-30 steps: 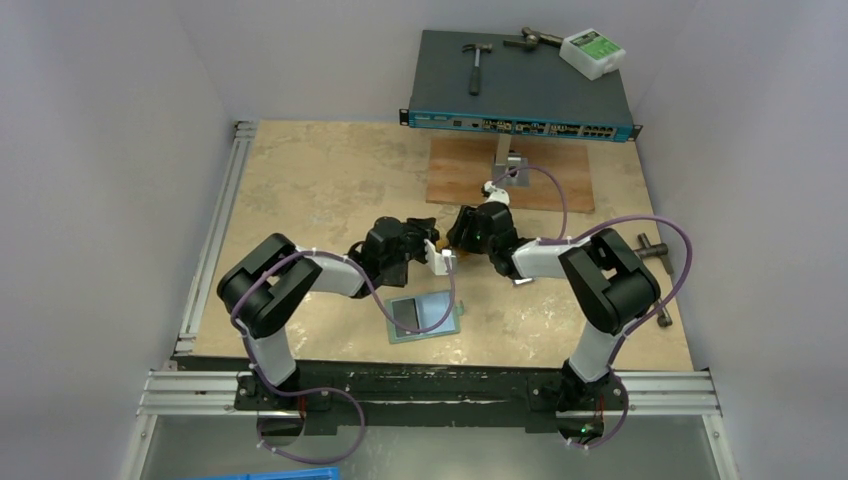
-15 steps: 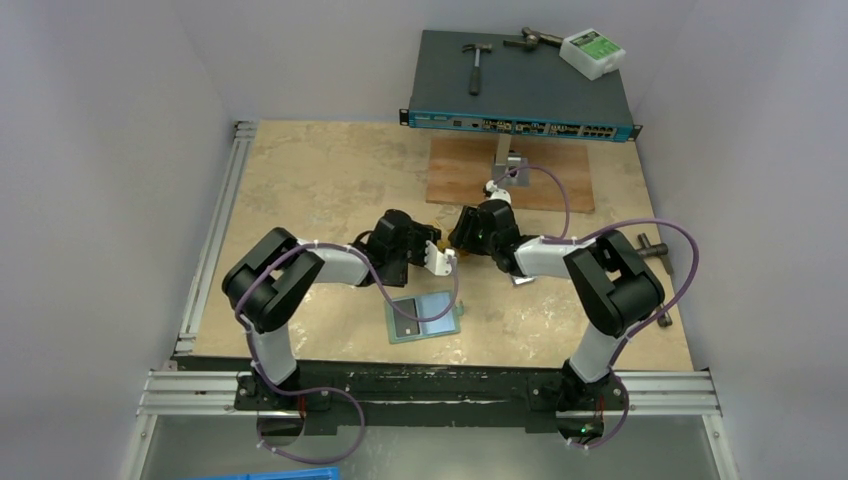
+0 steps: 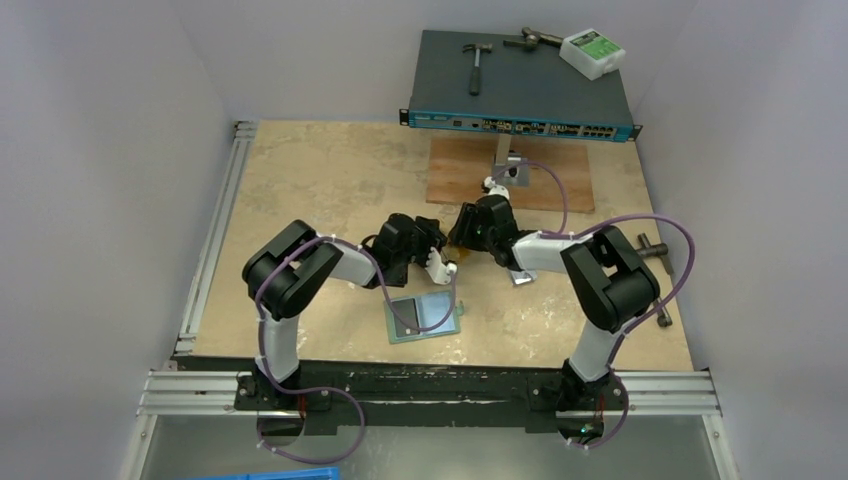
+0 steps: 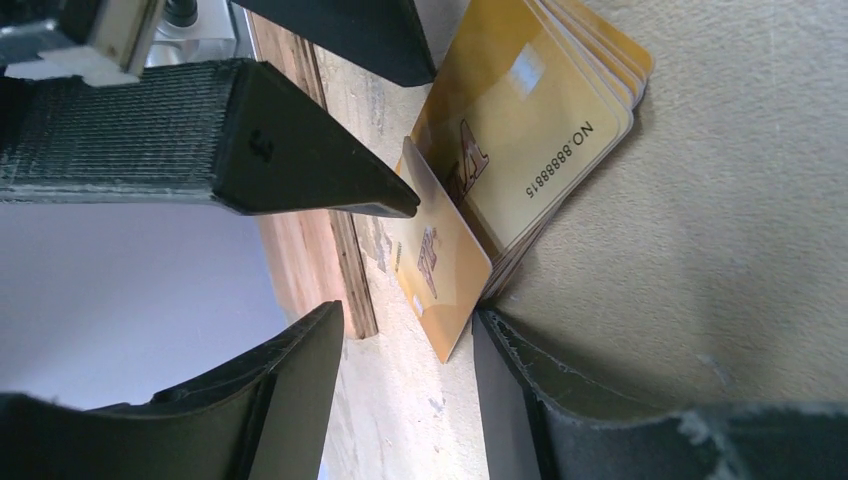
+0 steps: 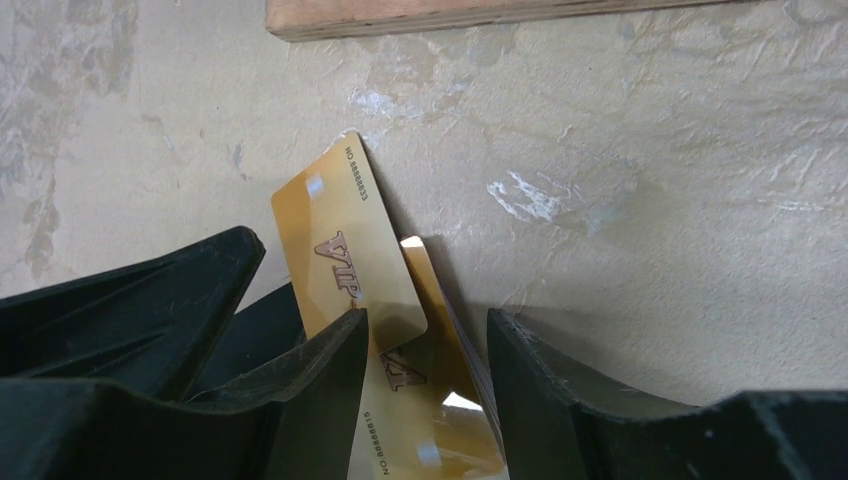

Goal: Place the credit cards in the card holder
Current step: Pick up the credit card from the center of the board.

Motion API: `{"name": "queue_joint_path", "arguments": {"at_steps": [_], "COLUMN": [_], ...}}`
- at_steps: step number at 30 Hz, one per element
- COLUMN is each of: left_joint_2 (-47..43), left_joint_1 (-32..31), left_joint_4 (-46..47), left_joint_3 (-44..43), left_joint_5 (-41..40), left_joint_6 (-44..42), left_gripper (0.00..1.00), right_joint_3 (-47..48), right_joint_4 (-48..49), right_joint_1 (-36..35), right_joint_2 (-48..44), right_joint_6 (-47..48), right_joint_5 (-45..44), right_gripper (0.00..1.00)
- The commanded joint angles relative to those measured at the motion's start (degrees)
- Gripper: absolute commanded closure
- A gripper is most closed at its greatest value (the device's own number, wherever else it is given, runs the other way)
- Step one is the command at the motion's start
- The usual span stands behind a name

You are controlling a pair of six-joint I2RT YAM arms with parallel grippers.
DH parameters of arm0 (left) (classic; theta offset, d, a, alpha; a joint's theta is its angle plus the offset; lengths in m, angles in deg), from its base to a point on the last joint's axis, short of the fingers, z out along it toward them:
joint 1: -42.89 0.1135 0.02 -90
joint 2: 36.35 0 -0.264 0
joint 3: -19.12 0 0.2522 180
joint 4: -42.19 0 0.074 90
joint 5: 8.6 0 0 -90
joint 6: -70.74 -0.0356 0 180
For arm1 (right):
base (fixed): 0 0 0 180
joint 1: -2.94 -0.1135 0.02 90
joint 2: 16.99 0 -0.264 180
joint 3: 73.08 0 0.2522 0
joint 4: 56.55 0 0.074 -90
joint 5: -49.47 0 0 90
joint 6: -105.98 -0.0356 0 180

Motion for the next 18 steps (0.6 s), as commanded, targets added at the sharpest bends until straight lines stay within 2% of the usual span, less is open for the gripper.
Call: {"name": "queue_joint_path", "arguments": {"at_steps": [1,6,9,18], "left_joint_2": [1.5,0.2,-1.1,-3.1], "left_joint_1": [-0.1,0.0,0.1,0.2], "left_joint_4": [-0.3,1.3,-1.2,-7.5], "left_joint_3": [1.7,1.6,0.0,-3.2], "left_joint_5": [1.7,2.7,2.9,3.0], "left_joint_6": [-2.0,2.3,5.5,9.7], "left_gripper": [0.50,0.54,0.58,0.93], "right_joint_3": [-0.5,0.2,-0.6,-1.2], "right_joint_4": [-11.3,-12.4,-11.8,-11.5], "right_joint_1": [0.5,0.4,0.5,0.5], "right_joint_2": [4.9,7.5,7.3,5.9], "right_joint_6": [2.0,3.0,3.0,2.1], "right_joint_5": [-0.9,-0.9,-0.6,-0.5], "right_gripper": [0.52,0.58,0.60,0.67]}}
